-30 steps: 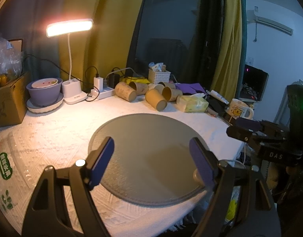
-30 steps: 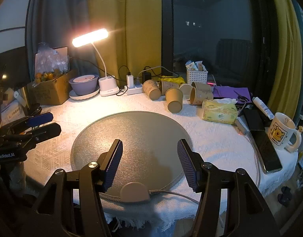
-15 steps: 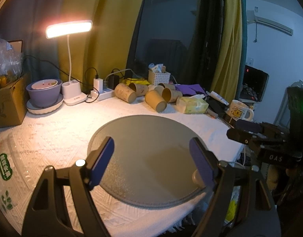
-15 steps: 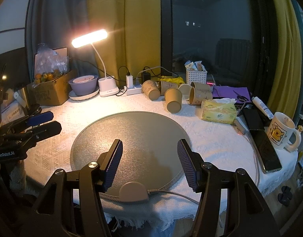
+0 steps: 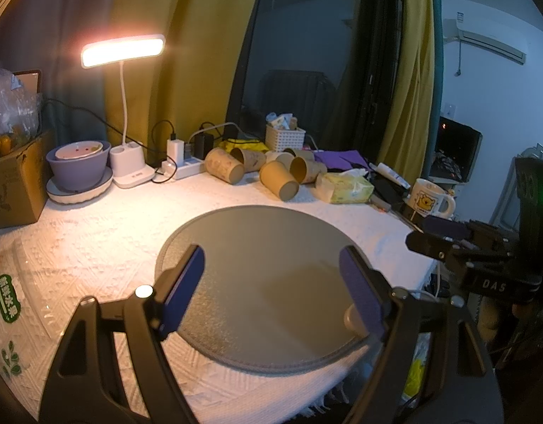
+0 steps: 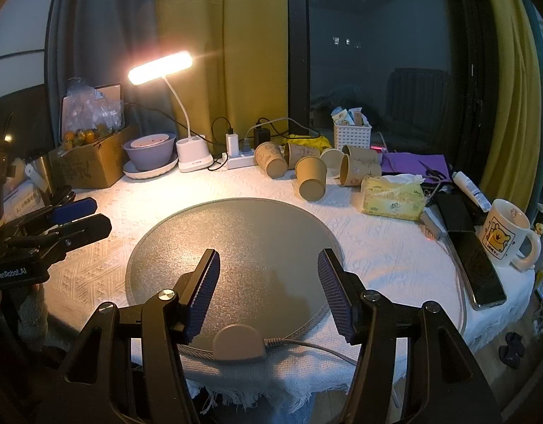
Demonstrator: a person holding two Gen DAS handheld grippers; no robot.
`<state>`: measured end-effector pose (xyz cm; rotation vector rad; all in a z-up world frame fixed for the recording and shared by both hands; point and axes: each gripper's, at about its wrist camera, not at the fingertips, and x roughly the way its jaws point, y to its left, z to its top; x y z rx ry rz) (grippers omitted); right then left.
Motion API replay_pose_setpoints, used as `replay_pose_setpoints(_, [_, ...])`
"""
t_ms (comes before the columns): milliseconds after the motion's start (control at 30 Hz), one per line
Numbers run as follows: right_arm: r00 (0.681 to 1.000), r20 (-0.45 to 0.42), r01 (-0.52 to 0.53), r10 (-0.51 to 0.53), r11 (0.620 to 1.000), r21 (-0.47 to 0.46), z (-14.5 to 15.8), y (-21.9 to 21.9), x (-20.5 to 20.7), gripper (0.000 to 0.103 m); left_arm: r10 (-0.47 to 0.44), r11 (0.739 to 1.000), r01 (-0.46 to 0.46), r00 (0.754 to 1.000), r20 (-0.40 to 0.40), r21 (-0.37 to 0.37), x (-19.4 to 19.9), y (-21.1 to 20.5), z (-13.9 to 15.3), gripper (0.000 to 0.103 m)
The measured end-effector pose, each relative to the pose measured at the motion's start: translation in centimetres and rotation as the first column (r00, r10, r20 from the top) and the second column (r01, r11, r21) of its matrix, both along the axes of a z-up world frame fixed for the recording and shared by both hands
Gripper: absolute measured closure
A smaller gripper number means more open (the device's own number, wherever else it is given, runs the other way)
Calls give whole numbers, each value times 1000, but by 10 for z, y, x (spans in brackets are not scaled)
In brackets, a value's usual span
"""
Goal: Flip cup upright
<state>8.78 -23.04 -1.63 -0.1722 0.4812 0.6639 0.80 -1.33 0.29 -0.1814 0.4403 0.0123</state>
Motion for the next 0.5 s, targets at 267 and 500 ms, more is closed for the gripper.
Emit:
replay_pose_setpoints(267, [1000,0,1,-1,1000,-1,0,0,0,42,0,1000,0,1000,1,0,0,0,0,23])
replay_pose_setpoints(500, [1000,-1,0,0,1000,1,0,-2,1,42,-2,1000,2,1000,-2,0,1,-2,0,23])
